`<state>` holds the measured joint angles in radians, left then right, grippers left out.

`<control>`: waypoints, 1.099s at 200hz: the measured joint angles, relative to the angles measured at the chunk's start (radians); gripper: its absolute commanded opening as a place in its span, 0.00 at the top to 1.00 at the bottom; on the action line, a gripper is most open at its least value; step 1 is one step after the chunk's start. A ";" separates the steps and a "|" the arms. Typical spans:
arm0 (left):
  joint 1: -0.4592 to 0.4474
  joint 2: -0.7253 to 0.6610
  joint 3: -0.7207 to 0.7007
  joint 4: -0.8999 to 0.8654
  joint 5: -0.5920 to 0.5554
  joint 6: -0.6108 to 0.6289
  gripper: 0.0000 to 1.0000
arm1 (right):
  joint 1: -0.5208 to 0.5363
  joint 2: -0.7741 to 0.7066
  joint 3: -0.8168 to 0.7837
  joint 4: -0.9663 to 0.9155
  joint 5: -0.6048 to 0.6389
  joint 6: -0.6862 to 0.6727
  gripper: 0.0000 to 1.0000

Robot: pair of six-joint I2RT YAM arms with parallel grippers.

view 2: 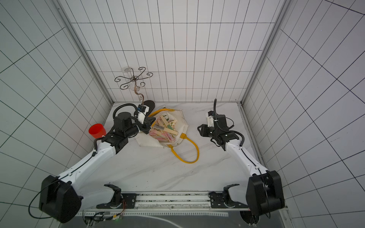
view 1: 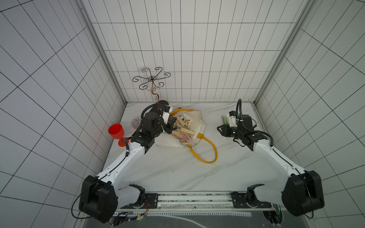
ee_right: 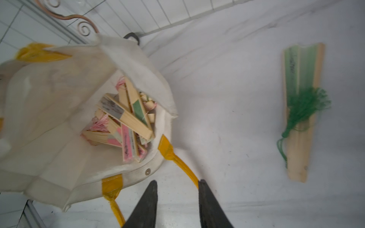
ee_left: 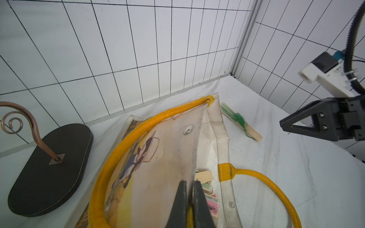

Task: Take out the folding fans from the tote bags
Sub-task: Pick up the folding fan from the canvas bag.

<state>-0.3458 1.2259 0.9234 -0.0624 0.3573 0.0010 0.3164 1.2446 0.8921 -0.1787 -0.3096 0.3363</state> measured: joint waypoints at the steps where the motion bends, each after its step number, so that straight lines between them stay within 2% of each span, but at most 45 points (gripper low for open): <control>1: 0.000 0.000 0.000 0.000 0.000 0.000 1.00 | 0.008 -0.002 0.000 0.001 0.002 -0.002 0.64; 31: 0.000 0.000 0.000 0.000 0.006 0.000 1.00 | 0.162 0.005 0.000 0.015 0.061 -0.043 0.64; 75: 0.000 0.000 0.000 0.000 0.031 0.001 1.00 | 0.286 0.172 0.002 0.043 0.077 -0.122 0.53; 119: 0.000 0.000 0.000 -0.002 0.061 0.004 1.00 | 0.304 0.330 0.013 0.108 0.101 -0.193 0.42; 168: 0.000 0.000 0.000 -0.003 0.087 0.010 1.00 | 0.304 0.480 0.130 0.164 0.151 -0.248 0.38; 220: 0.000 0.000 0.000 -0.005 0.109 0.016 1.00 | 0.304 0.564 0.201 0.241 0.194 -0.294 0.33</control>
<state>-0.3458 1.2259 0.9230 -0.0673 0.4664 0.0166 0.6209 1.8088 1.0927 0.0620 -0.1158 0.0418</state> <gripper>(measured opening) 0.053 0.666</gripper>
